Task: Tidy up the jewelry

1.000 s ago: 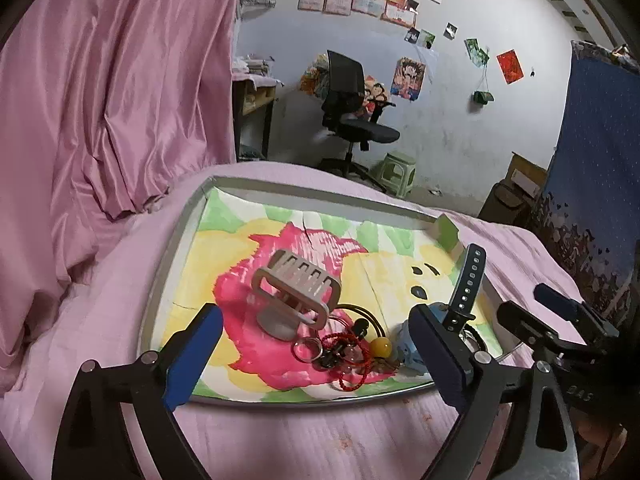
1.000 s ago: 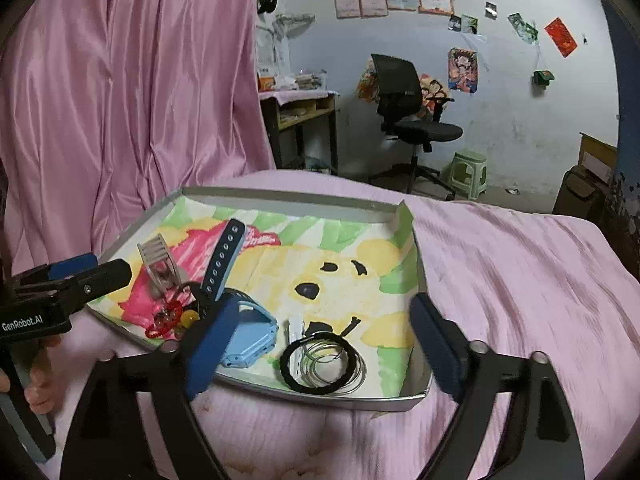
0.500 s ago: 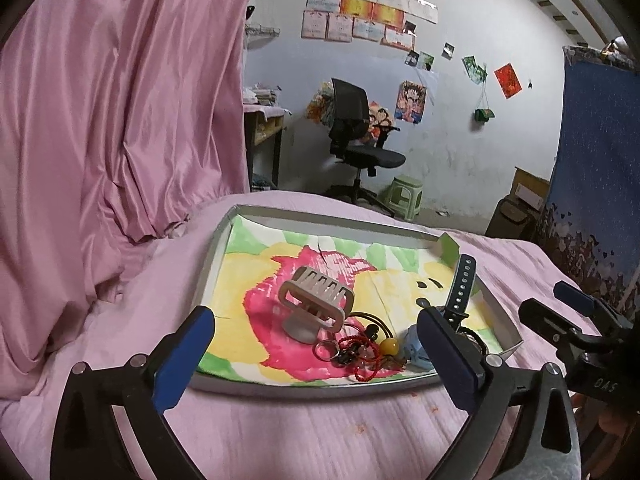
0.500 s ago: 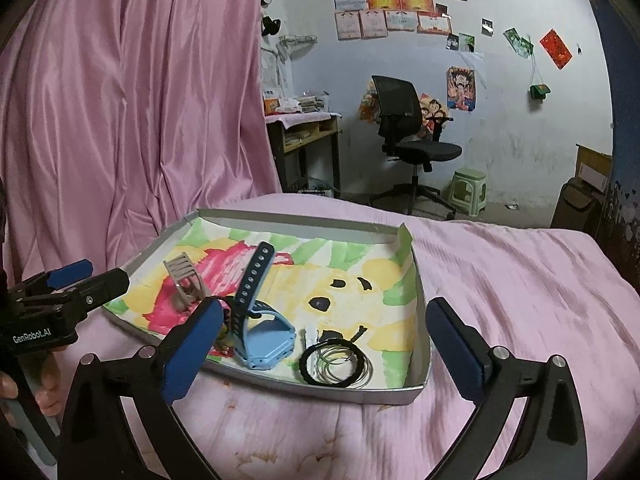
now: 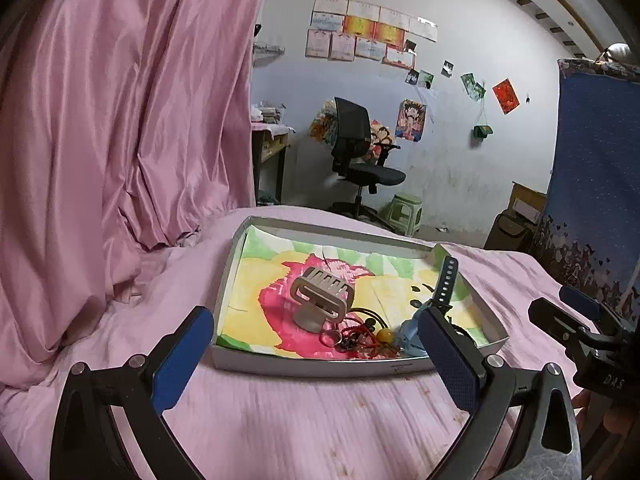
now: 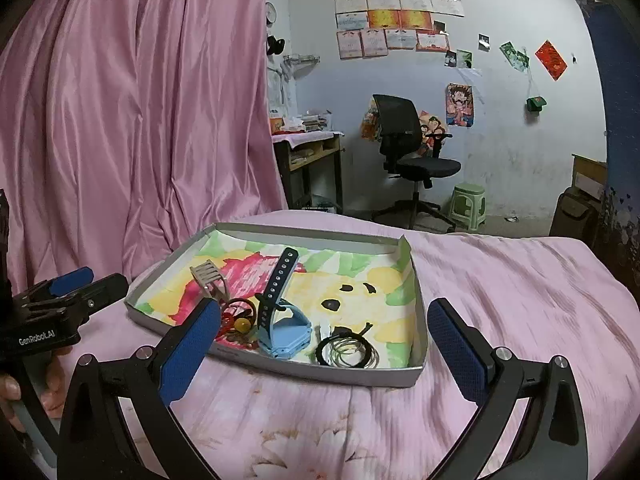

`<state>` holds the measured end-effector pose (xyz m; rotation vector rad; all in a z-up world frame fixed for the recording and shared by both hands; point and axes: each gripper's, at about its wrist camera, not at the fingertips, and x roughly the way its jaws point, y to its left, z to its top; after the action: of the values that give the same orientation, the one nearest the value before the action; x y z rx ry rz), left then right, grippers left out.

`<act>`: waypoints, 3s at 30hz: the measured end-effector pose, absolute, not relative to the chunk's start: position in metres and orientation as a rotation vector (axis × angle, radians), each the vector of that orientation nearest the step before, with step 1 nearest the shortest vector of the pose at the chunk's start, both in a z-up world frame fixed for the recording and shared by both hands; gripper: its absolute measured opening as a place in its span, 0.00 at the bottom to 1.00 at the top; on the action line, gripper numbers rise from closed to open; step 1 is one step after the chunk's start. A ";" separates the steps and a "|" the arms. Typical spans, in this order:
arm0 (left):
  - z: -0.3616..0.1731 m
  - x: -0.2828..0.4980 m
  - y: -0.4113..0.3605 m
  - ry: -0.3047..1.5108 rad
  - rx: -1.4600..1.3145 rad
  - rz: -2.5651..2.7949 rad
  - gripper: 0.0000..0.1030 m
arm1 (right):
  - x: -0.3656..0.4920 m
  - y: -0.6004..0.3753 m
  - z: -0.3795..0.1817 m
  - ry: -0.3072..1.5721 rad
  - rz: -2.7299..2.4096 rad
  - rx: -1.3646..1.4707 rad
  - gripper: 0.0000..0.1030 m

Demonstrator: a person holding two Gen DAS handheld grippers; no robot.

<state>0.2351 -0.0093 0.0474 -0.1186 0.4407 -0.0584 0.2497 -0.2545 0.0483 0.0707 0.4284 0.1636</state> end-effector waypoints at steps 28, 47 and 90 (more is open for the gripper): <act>0.054 0.150 -0.010 0.369 -0.095 -0.058 1.00 | 0.158 -0.256 0.057 0.349 0.149 0.086 0.99; 0.043 0.094 -0.008 0.359 -0.078 -0.051 1.00 | 0.103 -0.257 0.050 0.313 0.131 0.104 0.99; 0.029 0.036 -0.003 0.321 -0.067 -0.041 1.00 | 0.051 -0.245 0.020 0.300 0.104 0.089 0.99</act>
<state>0.0362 -0.0026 0.0286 -0.0667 0.3205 -0.0410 0.0505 -0.2452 0.0197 0.0890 0.2998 0.1040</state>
